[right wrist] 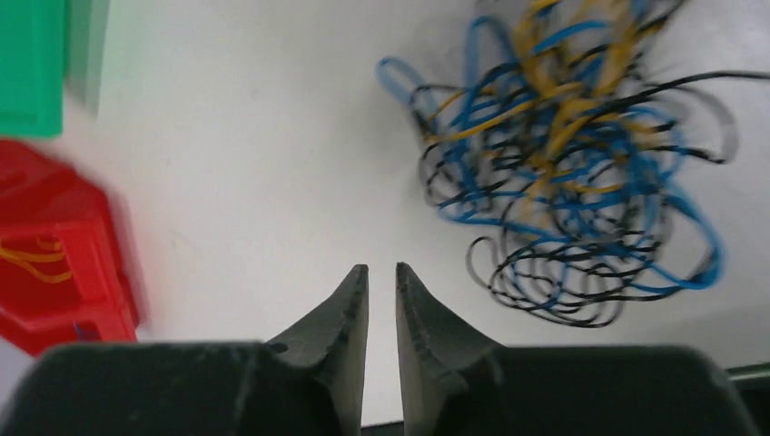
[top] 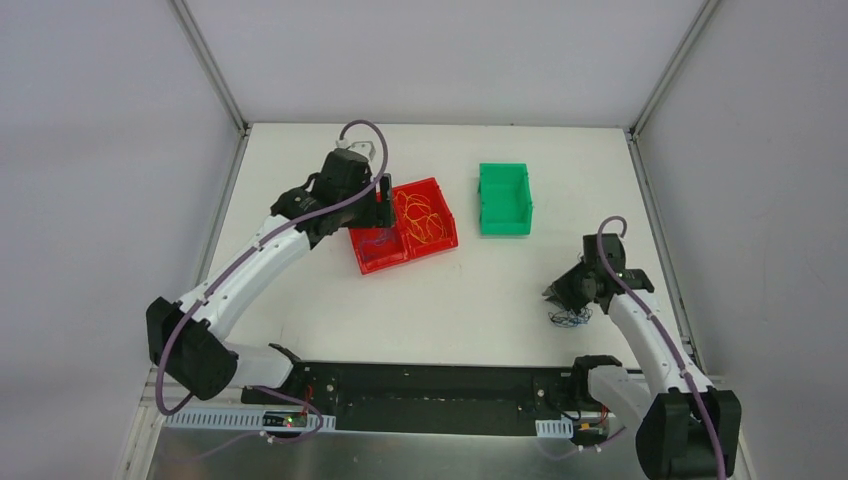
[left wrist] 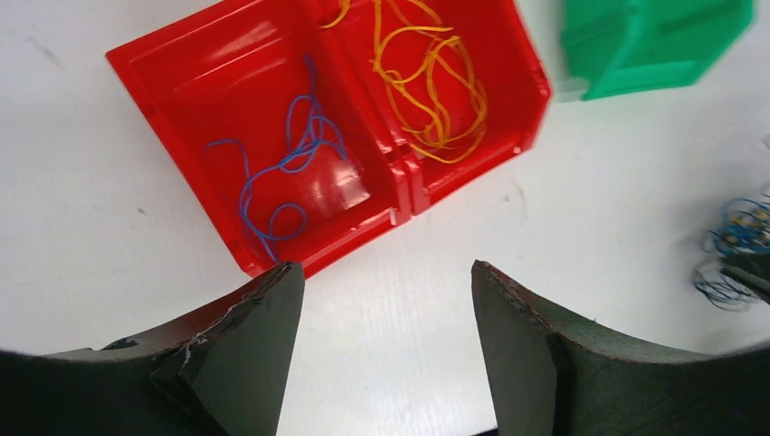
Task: Untangle the cables
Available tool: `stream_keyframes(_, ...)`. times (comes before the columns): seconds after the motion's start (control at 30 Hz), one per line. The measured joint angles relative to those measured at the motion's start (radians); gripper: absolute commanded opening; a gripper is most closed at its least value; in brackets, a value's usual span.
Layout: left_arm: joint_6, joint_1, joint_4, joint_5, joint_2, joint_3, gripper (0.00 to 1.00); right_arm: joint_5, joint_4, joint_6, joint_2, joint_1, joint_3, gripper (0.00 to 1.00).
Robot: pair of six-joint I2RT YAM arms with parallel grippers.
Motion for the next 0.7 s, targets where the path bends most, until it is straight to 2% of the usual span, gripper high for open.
stream_keyframes(0.03, 0.0, -0.001, 0.005, 0.012, -0.021, 0.0, 0.69, -0.022, 0.018, 0.011, 0.0, 0.035, 0.0, 0.01)
stream_keyframes(0.23, 0.011, -0.054, 0.092, 0.148, -0.085, -0.047, 0.68, -0.082, 0.096, 0.135, 0.013, 0.298, 0.02, 0.02)
stream_keyframes(0.27, 0.011, -0.065, 0.113, 0.173, -0.086, -0.064, 0.68, -0.082, 0.1, 0.152, 0.018, 0.334, 0.033, 0.13)
stream_keyframes(0.3, 0.011, -0.075, 0.132, 0.195, -0.085, -0.084, 0.68, -0.08, 0.098, 0.168, 0.024, 0.373, 0.053, 0.31)
stream_keyframes(0.33, 0.01, -0.086, 0.145, 0.213, -0.082, -0.099, 0.68, -0.071, 0.089, 0.18, 0.029, 0.4, 0.082, 0.57)
stream_keyframes(0.43, 0.01, -0.125, 0.18, 0.251, -0.068, -0.123, 0.68, 0.048, 0.014, 0.21, 0.031, 0.418, 0.179, 0.83)
stream_keyframes(0.5, 0.01, -0.154, 0.201, 0.259, -0.055, -0.123, 0.68, 0.144, -0.051, 0.232, 0.028, 0.394, 0.231, 0.86)
stream_keyframes(0.57, 0.01, -0.18, 0.224, 0.271, -0.044, -0.123, 0.68, 0.214, -0.105, 0.231, 0.02, 0.33, 0.256, 0.83)
stream_keyframes(0.7, 0.01, -0.203, 0.253, 0.286, -0.04, -0.127, 0.68, 0.319, -0.201, 0.187, -0.013, 0.141, 0.256, 0.79)
